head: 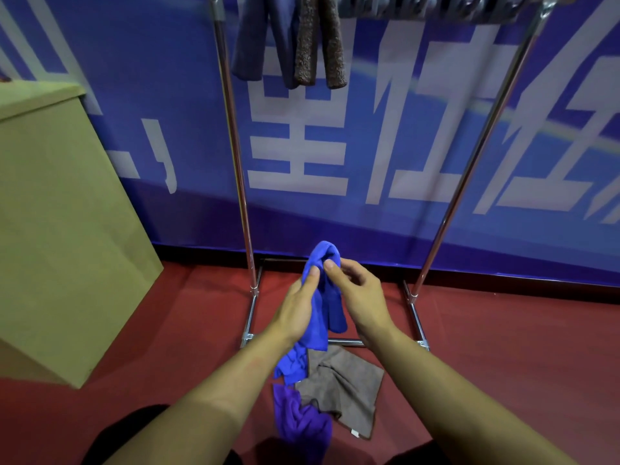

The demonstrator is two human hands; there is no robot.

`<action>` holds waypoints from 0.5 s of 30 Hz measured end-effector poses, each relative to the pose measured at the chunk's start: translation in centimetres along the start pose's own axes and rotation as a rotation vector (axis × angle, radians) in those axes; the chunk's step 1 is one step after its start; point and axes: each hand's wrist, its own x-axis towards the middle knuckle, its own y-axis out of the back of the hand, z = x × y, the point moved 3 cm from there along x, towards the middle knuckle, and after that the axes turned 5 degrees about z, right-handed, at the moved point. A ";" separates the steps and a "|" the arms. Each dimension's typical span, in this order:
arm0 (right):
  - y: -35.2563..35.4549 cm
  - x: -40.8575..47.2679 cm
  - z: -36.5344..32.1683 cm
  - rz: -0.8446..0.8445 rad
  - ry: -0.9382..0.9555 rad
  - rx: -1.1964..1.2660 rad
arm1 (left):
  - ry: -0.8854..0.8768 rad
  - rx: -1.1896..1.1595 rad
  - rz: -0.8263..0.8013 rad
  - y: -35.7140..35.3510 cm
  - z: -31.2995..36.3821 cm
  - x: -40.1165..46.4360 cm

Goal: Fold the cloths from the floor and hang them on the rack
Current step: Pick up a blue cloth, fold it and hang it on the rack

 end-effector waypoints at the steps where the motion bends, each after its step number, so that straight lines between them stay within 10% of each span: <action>1: -0.1 0.0 0.2 -0.002 0.014 -0.021 | 0.003 -0.011 0.010 0.1 0.0 0.0; 15: 2.0 -0.2 -2.2 0.191 0.259 -0.249 | -0.307 0.343 0.020 0.1 3.5 -0.6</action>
